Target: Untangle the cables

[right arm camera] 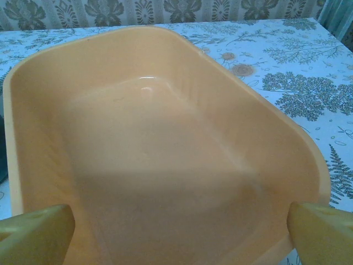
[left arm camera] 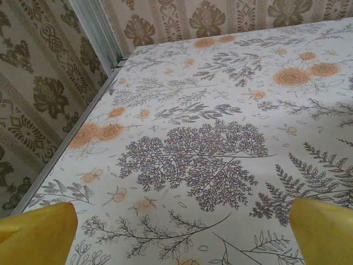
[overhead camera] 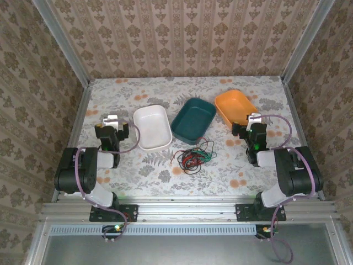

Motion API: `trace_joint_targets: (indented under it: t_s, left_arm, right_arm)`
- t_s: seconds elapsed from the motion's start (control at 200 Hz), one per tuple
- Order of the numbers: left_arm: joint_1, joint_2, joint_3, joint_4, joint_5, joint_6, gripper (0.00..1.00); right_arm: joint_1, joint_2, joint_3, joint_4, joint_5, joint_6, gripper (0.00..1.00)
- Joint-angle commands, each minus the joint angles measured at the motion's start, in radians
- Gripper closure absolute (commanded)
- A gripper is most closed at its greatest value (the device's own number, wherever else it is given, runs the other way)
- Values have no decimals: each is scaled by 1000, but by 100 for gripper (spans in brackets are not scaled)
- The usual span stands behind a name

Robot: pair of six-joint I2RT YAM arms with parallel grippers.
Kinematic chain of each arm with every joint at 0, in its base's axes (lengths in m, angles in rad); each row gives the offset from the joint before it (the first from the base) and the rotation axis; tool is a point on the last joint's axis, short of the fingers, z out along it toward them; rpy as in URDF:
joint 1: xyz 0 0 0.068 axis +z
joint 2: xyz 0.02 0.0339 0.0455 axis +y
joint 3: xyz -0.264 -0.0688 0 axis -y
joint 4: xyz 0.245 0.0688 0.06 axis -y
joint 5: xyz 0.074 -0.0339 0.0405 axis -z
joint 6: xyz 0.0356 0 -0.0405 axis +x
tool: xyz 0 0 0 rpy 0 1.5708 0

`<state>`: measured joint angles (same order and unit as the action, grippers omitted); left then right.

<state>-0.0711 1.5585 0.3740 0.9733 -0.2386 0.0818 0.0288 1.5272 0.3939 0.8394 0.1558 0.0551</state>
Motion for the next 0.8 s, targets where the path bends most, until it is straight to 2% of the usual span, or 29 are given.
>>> trace_joint_targets:
  t_s: [0.0,0.365,0.79]
  left_arm:
    - [5,6,-6,10,11,-25,0]
    - [31,2,0,-12,75,-37,0]
    - [11,5,-2,0,44,-20,0]
  right_arm:
    - [4,1,11,18,4,-8,0]
    - [4,1,11,18,4,-8,0]
    - [4,1,11,18,4,-8,0]
